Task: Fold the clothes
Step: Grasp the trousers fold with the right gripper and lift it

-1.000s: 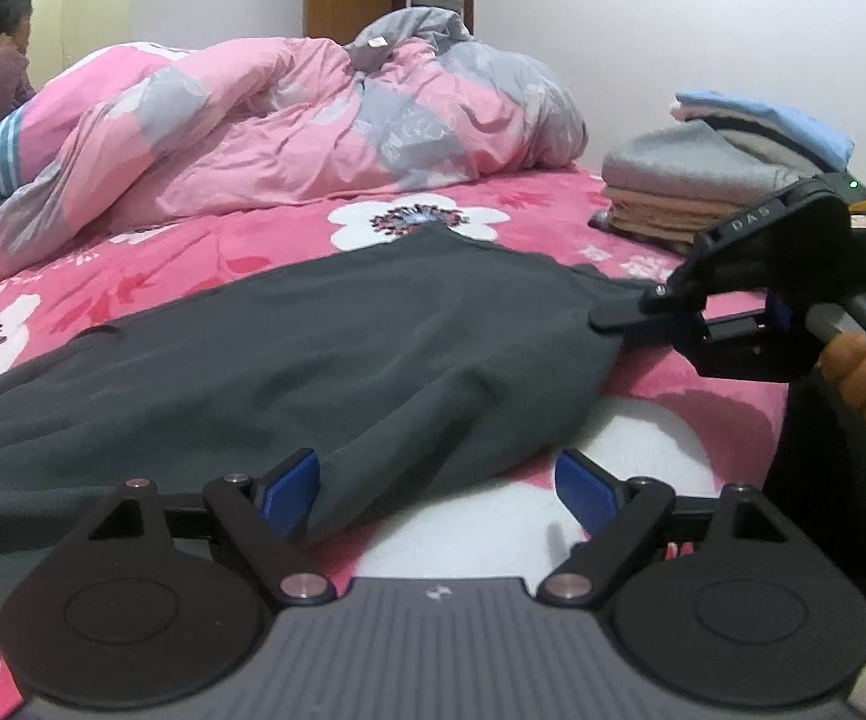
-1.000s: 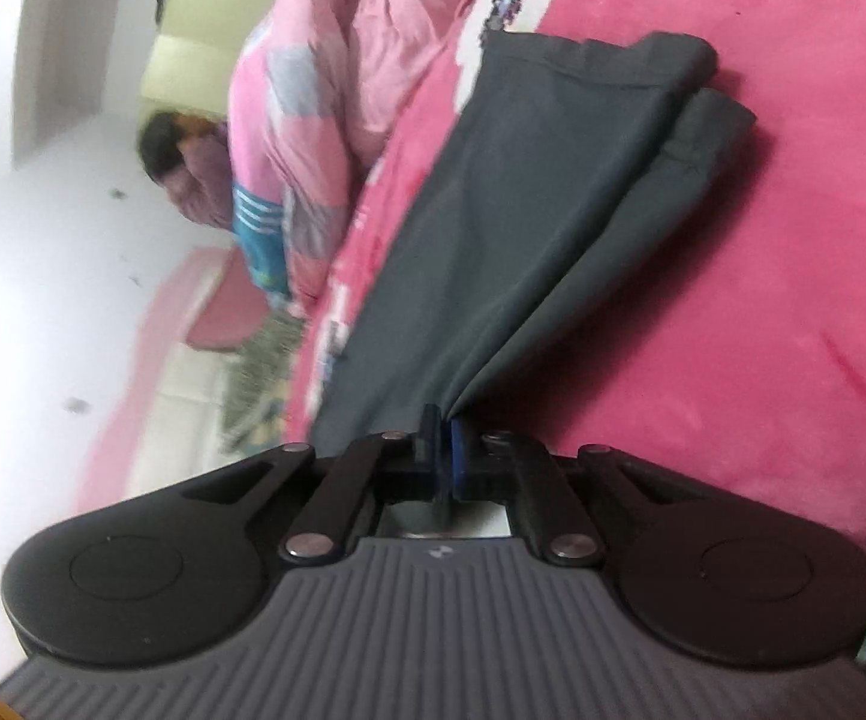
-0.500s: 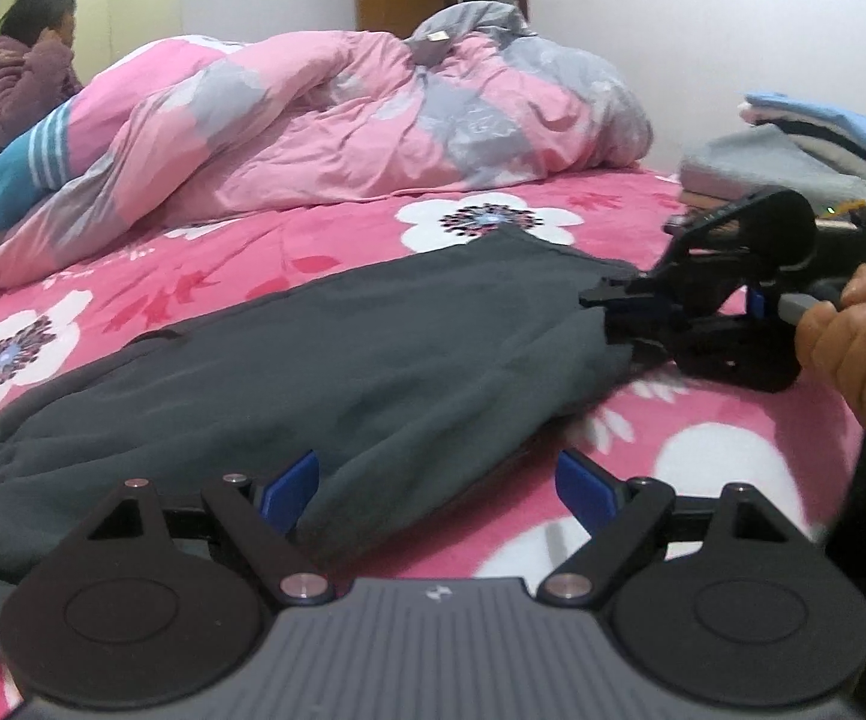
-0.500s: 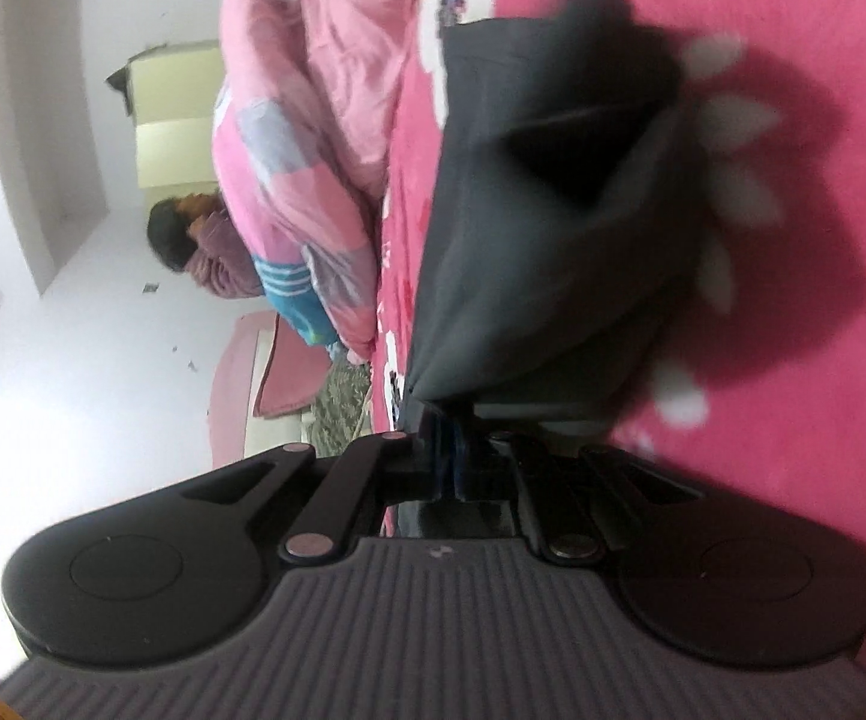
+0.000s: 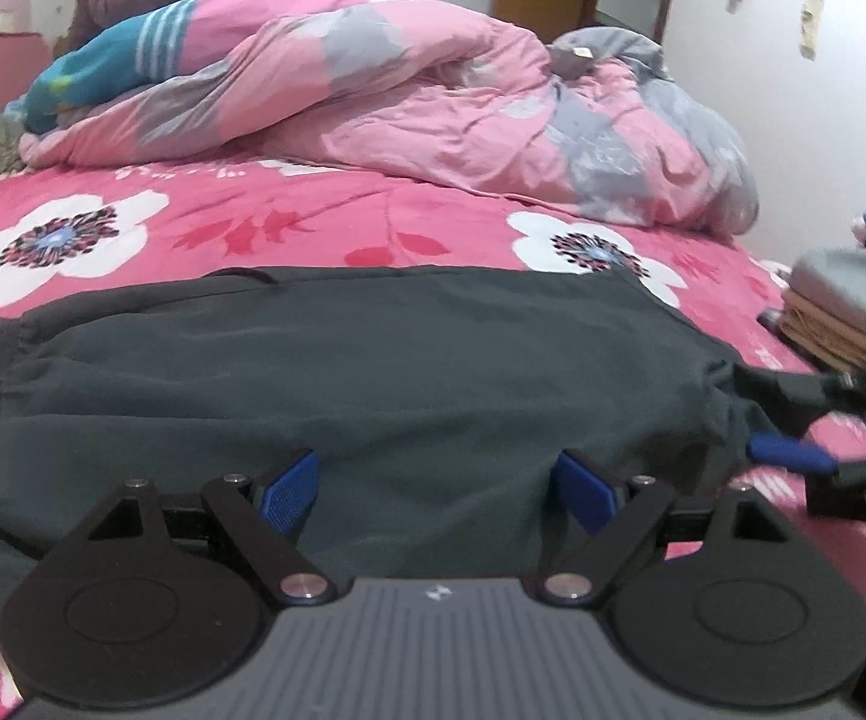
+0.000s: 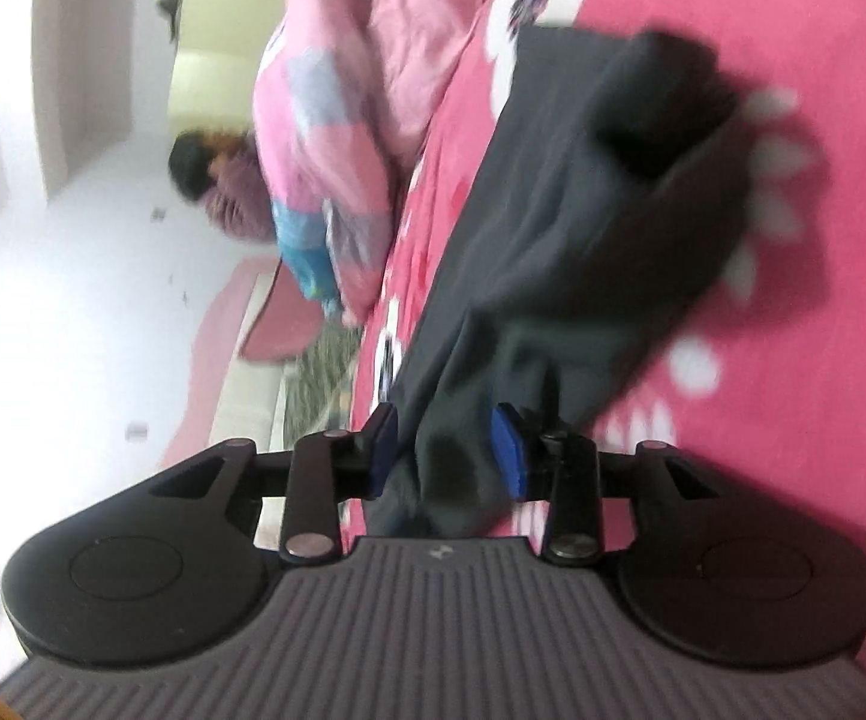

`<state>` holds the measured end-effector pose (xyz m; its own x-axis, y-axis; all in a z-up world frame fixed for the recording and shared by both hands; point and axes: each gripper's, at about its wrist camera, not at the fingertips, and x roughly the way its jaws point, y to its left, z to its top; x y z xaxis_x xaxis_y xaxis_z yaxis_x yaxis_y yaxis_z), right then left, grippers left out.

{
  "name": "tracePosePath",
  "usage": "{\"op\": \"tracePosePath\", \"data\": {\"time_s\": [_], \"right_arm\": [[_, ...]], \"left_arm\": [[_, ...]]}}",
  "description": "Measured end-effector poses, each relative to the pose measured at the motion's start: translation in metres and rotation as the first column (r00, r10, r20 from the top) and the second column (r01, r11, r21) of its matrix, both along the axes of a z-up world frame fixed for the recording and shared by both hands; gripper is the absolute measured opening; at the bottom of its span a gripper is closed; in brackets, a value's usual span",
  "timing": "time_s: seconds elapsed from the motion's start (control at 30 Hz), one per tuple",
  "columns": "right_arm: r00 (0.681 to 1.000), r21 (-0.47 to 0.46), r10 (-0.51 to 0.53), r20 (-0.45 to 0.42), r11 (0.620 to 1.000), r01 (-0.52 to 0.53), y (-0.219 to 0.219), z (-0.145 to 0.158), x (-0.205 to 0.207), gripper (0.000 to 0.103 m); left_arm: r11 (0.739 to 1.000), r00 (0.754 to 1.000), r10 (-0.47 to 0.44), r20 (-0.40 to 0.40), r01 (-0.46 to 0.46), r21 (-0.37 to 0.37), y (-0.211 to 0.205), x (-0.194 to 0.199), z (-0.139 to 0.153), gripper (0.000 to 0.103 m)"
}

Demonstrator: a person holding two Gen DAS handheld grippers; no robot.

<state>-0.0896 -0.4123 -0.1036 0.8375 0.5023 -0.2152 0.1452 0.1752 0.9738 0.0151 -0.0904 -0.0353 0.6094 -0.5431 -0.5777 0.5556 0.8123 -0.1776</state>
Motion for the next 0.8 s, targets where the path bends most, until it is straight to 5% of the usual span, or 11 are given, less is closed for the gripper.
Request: {"op": "tracePosePath", "data": {"time_s": [0.2, 0.37, 0.47, 0.57, 0.63, 0.8], "right_arm": [[0.998, -0.044, 0.058, 0.026, 0.997, -0.057, 0.013, 0.011, -0.003, 0.034], [0.996, -0.019, 0.076, 0.047, 0.997, -0.075, 0.019, 0.017, 0.002, 0.034], [0.995, -0.011, 0.079, 0.058, 0.997, -0.079, 0.021, 0.020, 0.003, 0.034], [0.998, -0.017, 0.043, 0.056, 0.999, -0.042, 0.013, 0.018, 0.003, 0.034], [0.998, -0.018, 0.016, 0.065, 1.000, -0.015, 0.009, 0.017, -0.002, 0.034], [0.994, -0.137, -0.081, 0.072, 0.986, 0.090, -0.019, 0.022, -0.038, 0.034]], "left_arm": [[0.994, 0.992, -0.110, 0.053, 0.111, -0.008, -0.003, -0.014, 0.009, 0.087], [0.963, 0.954, -0.269, 0.136, 0.269, 0.017, -0.013, -0.036, 0.019, 0.087], [0.930, 0.911, -0.363, 0.198, 0.338, 0.146, -0.043, -0.045, 0.012, 0.087], [0.889, 0.869, -0.443, 0.219, 0.395, 0.233, -0.073, -0.046, 0.003, 0.079], [0.864, 0.848, -0.483, 0.217, 0.421, 0.278, -0.091, -0.046, -0.003, 0.064], [0.833, 0.824, -0.528, 0.205, 0.455, 0.314, -0.106, -0.050, -0.009, 0.039]]}}
